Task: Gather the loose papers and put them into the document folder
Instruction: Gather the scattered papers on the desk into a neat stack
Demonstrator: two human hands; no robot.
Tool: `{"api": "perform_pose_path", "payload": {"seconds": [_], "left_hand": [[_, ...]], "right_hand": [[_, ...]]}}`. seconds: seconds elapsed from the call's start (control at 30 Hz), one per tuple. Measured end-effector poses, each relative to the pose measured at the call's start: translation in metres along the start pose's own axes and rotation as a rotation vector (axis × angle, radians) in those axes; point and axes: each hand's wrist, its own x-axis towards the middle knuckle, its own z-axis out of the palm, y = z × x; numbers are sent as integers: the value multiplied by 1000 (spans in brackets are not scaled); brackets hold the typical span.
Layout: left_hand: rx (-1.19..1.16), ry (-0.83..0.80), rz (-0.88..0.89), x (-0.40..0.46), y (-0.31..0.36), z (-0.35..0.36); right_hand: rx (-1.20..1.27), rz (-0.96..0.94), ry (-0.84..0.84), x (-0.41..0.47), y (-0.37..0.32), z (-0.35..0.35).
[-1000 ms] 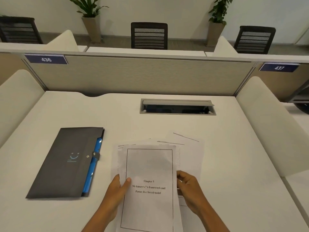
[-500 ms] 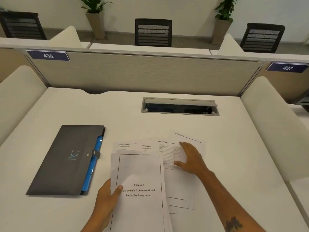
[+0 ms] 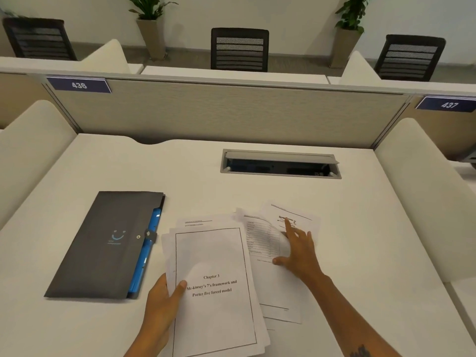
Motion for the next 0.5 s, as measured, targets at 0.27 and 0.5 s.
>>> {"api": "perform_pose_path", "payload": {"seconds": [0.27, 0.5], "left_hand": [[-28, -21, 29, -11, 8, -9], [-22, -37, 42, -12, 8, -7]], "right_hand": [[369, 255, 140, -42, -8, 22], [773, 288, 198, -71, -14, 8]]}}
